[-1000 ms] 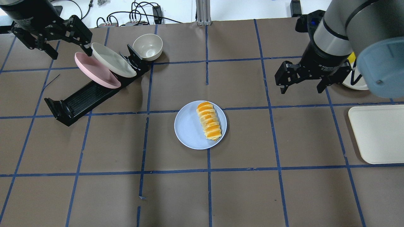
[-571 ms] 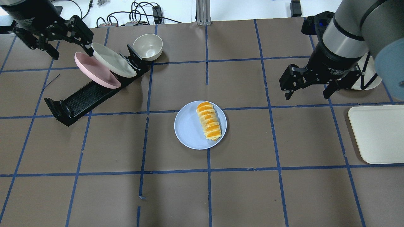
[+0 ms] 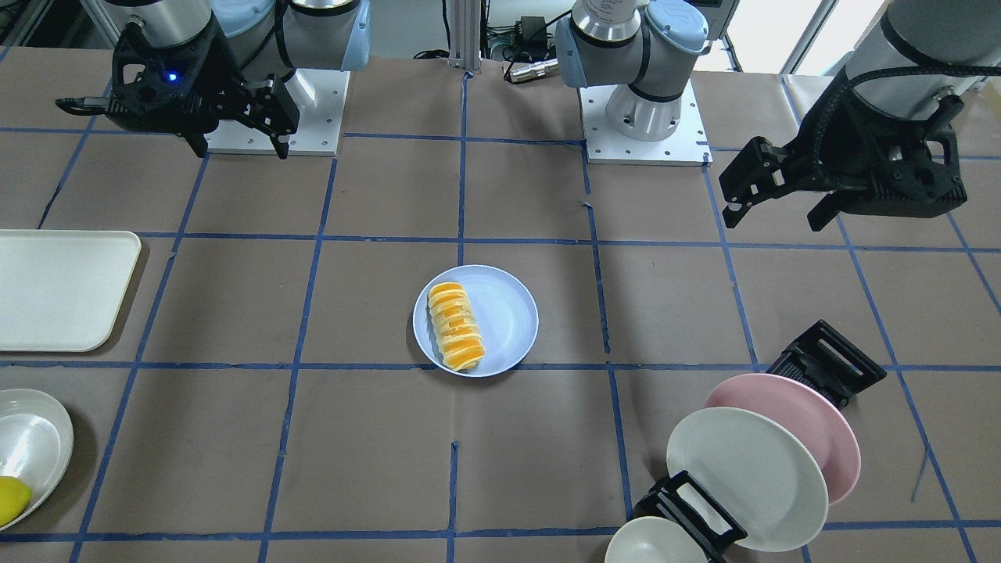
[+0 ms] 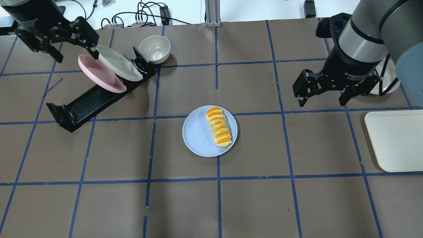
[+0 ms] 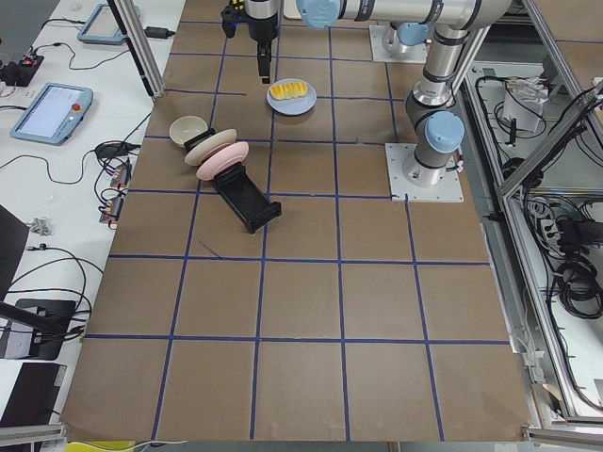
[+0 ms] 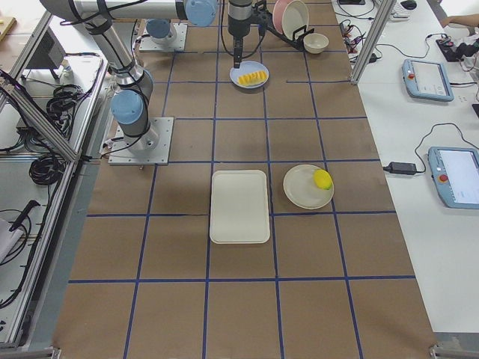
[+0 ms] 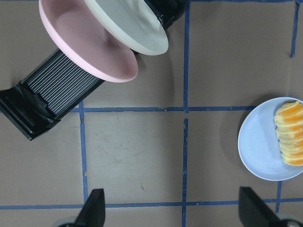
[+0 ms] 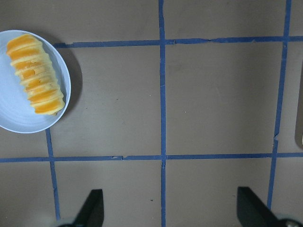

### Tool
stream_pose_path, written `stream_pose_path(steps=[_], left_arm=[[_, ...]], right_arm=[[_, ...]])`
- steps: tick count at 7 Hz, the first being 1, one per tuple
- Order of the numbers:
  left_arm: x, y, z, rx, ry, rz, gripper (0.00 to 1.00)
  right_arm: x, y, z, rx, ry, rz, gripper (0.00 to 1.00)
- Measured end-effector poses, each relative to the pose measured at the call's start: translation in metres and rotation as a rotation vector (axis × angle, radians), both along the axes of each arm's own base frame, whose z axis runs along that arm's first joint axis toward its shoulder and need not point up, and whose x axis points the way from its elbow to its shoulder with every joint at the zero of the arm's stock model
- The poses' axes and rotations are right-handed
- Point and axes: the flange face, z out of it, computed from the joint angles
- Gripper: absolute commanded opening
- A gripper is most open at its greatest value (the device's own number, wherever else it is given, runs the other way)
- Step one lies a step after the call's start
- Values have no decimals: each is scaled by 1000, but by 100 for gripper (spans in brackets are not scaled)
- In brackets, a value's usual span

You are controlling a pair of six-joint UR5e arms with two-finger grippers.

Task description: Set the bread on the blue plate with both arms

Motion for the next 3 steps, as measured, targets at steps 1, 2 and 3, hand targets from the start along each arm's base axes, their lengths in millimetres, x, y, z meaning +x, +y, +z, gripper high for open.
stream_pose_path(steps=[1,2,3], left_arm=[[-1,1,0,0,0,2,100],[-4,7,0,5,-1,13,100],[-8,19,-4,15,-3,42,100]], right_arm=[[0,0,-2,3,0,2,100],[-1,0,-3,5,-1,3,100],[-1,0,-3,6,0,3,100]])
